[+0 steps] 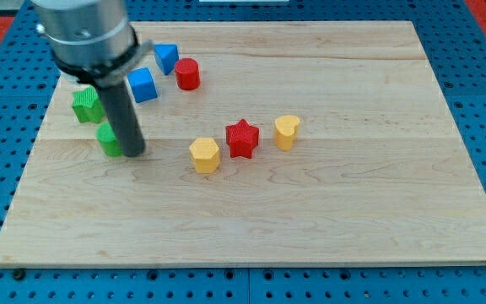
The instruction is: Slightly move the green star towards the right of green circle
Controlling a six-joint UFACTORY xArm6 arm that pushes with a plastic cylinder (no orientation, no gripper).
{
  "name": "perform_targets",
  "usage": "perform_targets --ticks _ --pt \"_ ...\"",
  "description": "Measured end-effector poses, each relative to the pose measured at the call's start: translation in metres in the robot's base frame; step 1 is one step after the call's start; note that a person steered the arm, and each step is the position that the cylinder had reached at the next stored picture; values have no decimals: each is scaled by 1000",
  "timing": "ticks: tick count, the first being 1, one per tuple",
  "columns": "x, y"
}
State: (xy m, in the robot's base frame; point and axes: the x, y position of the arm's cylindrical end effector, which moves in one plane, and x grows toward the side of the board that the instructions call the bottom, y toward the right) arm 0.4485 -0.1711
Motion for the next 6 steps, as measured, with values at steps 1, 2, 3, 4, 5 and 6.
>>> perform_targets --ticks 1,2,3,4,5,6 --pt "-37 -57" --pt "-21 -27" --pt "-23 25" --pt "-70 10" --pt "-94 -32" --pt "-108 -22"
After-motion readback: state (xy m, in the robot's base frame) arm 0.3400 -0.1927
